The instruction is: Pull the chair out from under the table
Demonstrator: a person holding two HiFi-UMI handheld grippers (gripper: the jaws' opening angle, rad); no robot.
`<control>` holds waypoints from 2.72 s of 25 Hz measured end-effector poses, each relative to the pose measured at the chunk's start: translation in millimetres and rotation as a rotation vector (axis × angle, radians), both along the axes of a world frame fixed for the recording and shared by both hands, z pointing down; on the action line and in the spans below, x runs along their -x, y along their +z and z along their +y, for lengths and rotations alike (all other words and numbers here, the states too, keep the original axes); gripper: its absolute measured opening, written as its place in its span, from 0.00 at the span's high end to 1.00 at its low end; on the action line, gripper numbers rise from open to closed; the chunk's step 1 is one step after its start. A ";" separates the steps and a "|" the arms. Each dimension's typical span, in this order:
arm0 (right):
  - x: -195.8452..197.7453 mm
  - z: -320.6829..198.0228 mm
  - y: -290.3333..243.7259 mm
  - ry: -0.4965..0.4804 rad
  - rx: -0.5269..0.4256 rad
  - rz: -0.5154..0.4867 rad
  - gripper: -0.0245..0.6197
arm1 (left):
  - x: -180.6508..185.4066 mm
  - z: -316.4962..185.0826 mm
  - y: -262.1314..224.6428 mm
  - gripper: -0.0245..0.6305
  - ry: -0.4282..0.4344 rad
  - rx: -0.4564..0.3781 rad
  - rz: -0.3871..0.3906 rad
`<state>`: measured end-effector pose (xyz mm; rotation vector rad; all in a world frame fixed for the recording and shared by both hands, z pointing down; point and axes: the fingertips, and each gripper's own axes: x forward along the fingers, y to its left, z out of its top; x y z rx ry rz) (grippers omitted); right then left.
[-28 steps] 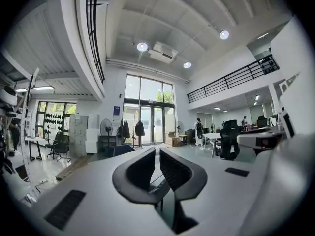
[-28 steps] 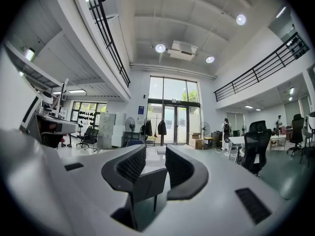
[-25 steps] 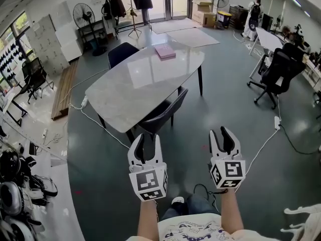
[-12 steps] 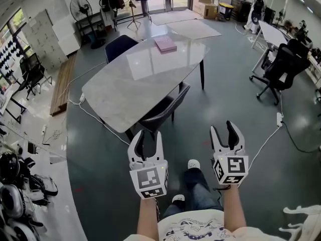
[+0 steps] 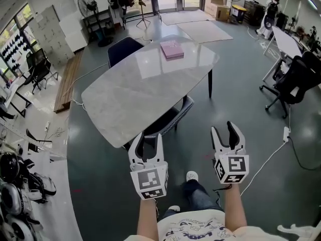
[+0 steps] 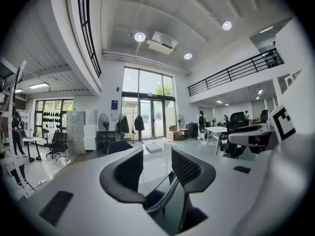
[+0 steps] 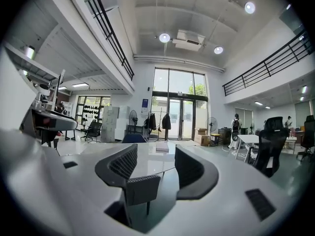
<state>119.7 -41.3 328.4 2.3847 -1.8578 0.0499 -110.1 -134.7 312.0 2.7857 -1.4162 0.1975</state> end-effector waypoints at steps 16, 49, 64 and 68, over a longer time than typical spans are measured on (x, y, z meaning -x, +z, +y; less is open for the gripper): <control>-95.5 -148.9 50.1 -0.332 0.165 0.063 0.57 | -107.7 -100.3 47.7 0.65 -0.122 0.094 -0.092; -25.8 -254.6 240.7 -0.785 0.645 0.541 0.55 | -128.9 -139.1 248.9 0.52 0.249 0.466 -0.515; 0.0 -265.0 286.3 -0.960 0.739 0.770 0.54 | -142.2 -140.9 304.7 0.63 0.338 0.547 -0.633; 1.2 -264.5 289.5 -1.011 0.745 0.783 0.58 | -148.9 -136.9 312.9 0.74 0.363 0.533 -0.678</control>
